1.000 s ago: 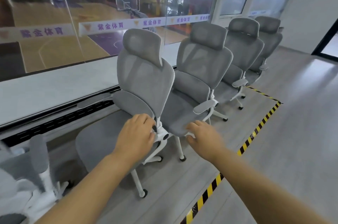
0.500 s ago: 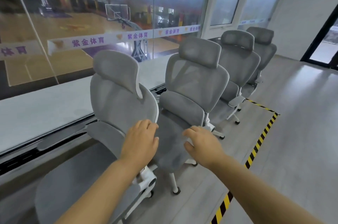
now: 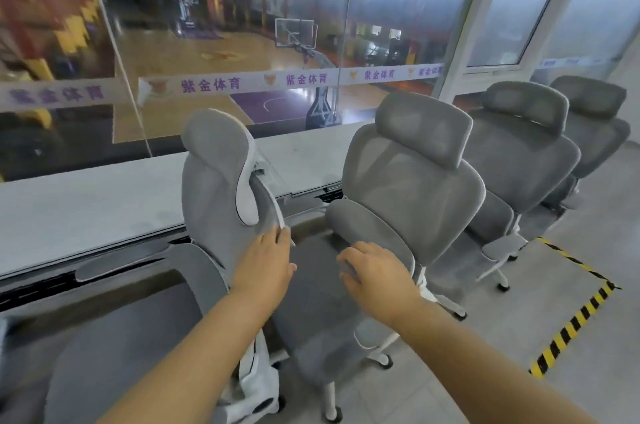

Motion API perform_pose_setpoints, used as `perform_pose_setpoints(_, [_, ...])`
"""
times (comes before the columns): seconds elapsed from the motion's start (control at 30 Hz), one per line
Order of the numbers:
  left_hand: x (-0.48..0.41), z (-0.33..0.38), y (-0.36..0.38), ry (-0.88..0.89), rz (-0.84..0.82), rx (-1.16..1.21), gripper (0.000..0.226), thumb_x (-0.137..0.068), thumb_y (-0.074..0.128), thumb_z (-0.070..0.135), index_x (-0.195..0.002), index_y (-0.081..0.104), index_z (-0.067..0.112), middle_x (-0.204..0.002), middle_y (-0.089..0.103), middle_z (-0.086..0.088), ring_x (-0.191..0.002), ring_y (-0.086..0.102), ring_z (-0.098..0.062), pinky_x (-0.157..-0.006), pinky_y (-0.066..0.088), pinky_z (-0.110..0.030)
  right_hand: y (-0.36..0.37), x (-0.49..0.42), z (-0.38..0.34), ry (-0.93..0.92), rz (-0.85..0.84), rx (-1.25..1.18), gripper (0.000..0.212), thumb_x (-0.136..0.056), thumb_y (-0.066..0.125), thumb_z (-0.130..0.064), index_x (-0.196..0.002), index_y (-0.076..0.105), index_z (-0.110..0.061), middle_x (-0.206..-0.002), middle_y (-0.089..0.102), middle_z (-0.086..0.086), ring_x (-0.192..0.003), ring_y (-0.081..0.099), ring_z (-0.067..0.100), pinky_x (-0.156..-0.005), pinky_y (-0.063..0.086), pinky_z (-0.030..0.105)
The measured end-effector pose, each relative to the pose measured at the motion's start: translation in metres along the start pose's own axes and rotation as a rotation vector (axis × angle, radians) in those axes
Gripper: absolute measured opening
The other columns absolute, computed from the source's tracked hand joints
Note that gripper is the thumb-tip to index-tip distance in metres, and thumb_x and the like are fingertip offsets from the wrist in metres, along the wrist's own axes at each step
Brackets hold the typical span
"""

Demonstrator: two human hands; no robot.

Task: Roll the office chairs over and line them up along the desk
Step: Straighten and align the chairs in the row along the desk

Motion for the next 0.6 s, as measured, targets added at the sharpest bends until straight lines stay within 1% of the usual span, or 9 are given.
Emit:
perform_pose_setpoints(0.03, [-0.002,0.001,0.002,-0.038,0.008,-0.002,0.053,-0.094,0.050,0.023,-0.140,0.026,0.012,-0.143,0.031,-0.006,-0.122,0.040,-0.023,-0.093,0.036,-0.029,0.000,-0.005,0.006,-0.034,0.001,-0.007,0.024,-0.079,0.057,-0.021,-0.099,0.068,-0.012,-0.087,0.064,0.005,-0.079,0.061,0.029,-0.065,0.050,0.038])
perform_pose_setpoints(0.1, [-0.003,0.002,0.005,-0.099,0.035,-0.028,0.053,-0.093,0.048,0.010,-0.141,0.026,0.009,-0.143,0.033,-0.009,-0.119,0.043,-0.024,-0.091,0.038,-0.029,0.003,-0.013,0.016,-0.083,-0.018,-0.018,0.024,-0.082,0.061,-0.020,-0.103,0.067,-0.012,-0.093,0.065,0.006,-0.084,0.061,0.028,-0.069,0.050,0.037])
perform_pose_setpoints(0.17, [-0.002,0.005,0.008,-0.154,0.063,-0.038,0.058,-0.087,0.049,-0.003,-0.140,0.027,0.008,-0.140,0.036,-0.011,-0.114,0.046,-0.024,-0.087,0.041,-0.029,0.008,-0.018,0.023,-0.132,-0.043,-0.030,0.025,-0.084,0.060,-0.021,-0.106,0.066,-0.012,-0.099,0.065,0.007,-0.090,0.060,0.029,-0.074,0.049,0.038])
perform_pose_setpoints(0.23, [0.002,0.007,0.011,-0.205,0.082,-0.050,0.063,-0.080,0.049,-0.010,-0.138,0.029,0.006,-0.137,0.038,-0.012,-0.112,0.048,-0.025,-0.084,0.042,-0.029,0.013,-0.018,0.026,-0.163,-0.067,-0.047,0.026,-0.084,0.056,-0.023,-0.106,0.066,-0.012,-0.098,0.065,0.007,-0.091,0.060,0.029,-0.074,0.049,0.039])
perform_pose_setpoints(0.33, [0.015,0.007,0.005,-0.241,0.157,-0.069,0.060,-0.073,0.050,-0.016,-0.129,0.040,0.003,-0.127,0.047,-0.012,-0.102,0.052,-0.027,-0.074,0.043,-0.031,0.018,-0.016,0.024,-0.210,-0.095,-0.068,0.033,-0.081,0.049,-0.027,-0.104,0.067,-0.011,-0.096,0.066,0.007,-0.090,0.061,0.030,-0.074,0.051,0.041])
perform_pose_setpoints(0.43, [0.039,0.005,0.001,-0.306,0.148,-0.062,0.060,-0.076,0.051,-0.012,-0.132,0.037,0.005,-0.128,0.046,-0.008,-0.104,0.050,-0.024,-0.068,0.037,-0.027,0.023,-0.015,0.013,-0.272,-0.118,-0.078,0.031,-0.084,0.051,-0.025,-0.107,0.066,-0.011,-0.100,0.065,0.008,-0.095,0.059,0.030,-0.081,0.049,0.042])
perform_pose_setpoints(0.47, [0.047,0.005,0.000,-0.315,0.154,-0.067,0.062,-0.075,0.053,-0.011,-0.133,0.036,0.005,-0.126,0.047,-0.007,-0.102,0.051,-0.023,-0.068,0.037,-0.027,0.024,-0.015,0.007,-0.291,-0.123,-0.089,0.029,-0.086,0.053,-0.023,-0.109,0.065,-0.012,-0.103,0.065,0.007,-0.097,0.058,0.029,-0.083,0.048,0.042])
perform_pose_setpoints(0.53, [0.066,0.003,-0.001,-0.312,0.172,-0.079,0.069,-0.064,0.064,-0.013,-0.128,0.045,0.002,-0.116,0.056,-0.008,-0.089,0.058,-0.024,-0.064,0.045,-0.028,0.025,-0.014,-0.006,-0.331,-0.127,-0.120,0.027,-0.088,0.055,-0.021,-0.112,0.064,-0.013,-0.106,0.064,0.006,-0.100,0.057,0.027,-0.085,0.047,0.040])
perform_pose_setpoints(0.6, [0.086,-0.004,-0.004,-0.321,0.196,-0.098,0.077,-0.040,0.078,-0.014,-0.113,0.058,0.000,-0.096,0.064,-0.009,-0.070,0.062,-0.023,-0.049,0.050,-0.026,0.023,-0.014,-0.021,-0.368,-0.124,-0.149,0.027,-0.088,0.055,-0.020,-0.113,0.064,-0.013,-0.106,0.063,0.005,-0.100,0.057,0.026,-0.086,0.046,0.037])
Point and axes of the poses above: each hand's wrist, its own x-axis away from the middle knuckle, its own y-axis out of the palm, z = x × y, the point moved 8 cm from there along -x, towards the middle knuckle
